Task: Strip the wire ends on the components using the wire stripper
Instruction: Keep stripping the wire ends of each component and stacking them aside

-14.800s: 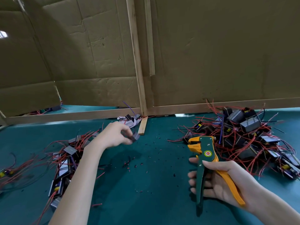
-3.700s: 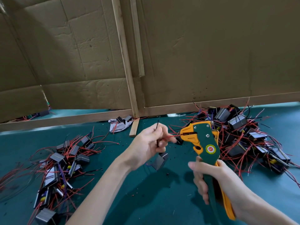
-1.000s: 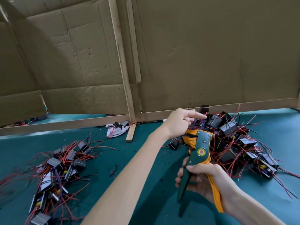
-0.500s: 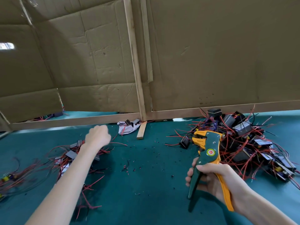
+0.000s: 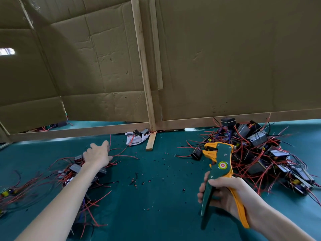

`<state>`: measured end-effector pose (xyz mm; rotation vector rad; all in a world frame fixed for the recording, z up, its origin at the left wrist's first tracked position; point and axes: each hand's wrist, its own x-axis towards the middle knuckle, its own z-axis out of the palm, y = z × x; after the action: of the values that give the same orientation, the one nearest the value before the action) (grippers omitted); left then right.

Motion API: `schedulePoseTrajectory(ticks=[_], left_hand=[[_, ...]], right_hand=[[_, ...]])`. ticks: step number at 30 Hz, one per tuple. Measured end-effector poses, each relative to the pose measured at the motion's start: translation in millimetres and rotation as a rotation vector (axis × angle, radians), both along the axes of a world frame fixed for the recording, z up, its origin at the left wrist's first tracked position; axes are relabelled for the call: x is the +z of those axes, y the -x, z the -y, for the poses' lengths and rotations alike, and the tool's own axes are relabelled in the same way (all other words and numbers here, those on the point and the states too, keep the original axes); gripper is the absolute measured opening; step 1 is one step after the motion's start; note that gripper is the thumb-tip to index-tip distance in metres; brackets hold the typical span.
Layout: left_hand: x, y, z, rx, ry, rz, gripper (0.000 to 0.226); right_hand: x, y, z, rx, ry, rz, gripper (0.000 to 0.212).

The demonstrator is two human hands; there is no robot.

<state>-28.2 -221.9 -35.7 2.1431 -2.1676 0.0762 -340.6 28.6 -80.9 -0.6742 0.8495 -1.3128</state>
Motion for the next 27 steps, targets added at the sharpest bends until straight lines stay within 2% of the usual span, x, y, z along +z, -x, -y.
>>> schedulePoseTrajectory(ticks=[3, 5, 8, 9, 11, 13, 14, 19, 23, 27], left_hand=[[1.2, 7.3, -4.8, -0.061, 0.091, -0.217, 0.025], [7.0, 17.2, -12.8, -0.144, 0.172, -0.358, 0.033], [22.8, 40.9, -28.2, -0.272, 0.193, -0.672, 0.03], [28.0, 50.2, -34.6, -0.298, 0.163, -0.804, 0.023], [38.1, 69.5, -52.4, -0.315, 0.035, -1.186, 0.014], [44.4, 85.7, -71.1, -0.338, -0.139, -1.552, 0.016], [45.9, 92.1, -78.8, -0.36, -0.213, -1.645, 0.018], [40.7, 112.6, -98.2, -0.403, -0.516, -1.611, 0.025], [35.9, 118.3, -102.1, -0.361, -0.765, -1.76, 0.019], [30.7, 125.0, -102.8, -0.392, -0.686, -1.725, 0.007]], right_hand=[[-1.4, 1.2, 0.6, -0.01, -0.004, 0.012, 0.048], [-1.6, 1.6, 0.7, -0.014, -0.002, 0.013, 0.048], [-1.8, 1.6, 1.3, -0.03, -0.001, 0.001, 0.049], [-1.8, 1.5, 1.3, -0.034, -0.002, -0.001, 0.049], [-1.7, 1.5, 0.8, -0.04, -0.002, -0.003, 0.047], [-0.9, 2.0, -0.5, -0.045, 0.002, -0.002, 0.041], [-0.4, 2.4, -1.1, -0.051, 0.002, 0.0, 0.037], [2.8, 2.4, -1.3, -0.091, -0.019, 0.014, 0.029], [5.7, -0.4, -2.3, -0.103, -0.034, 0.033, 0.018], [9.5, -3.1, -4.5, -0.103, -0.039, 0.043, 0.014]])
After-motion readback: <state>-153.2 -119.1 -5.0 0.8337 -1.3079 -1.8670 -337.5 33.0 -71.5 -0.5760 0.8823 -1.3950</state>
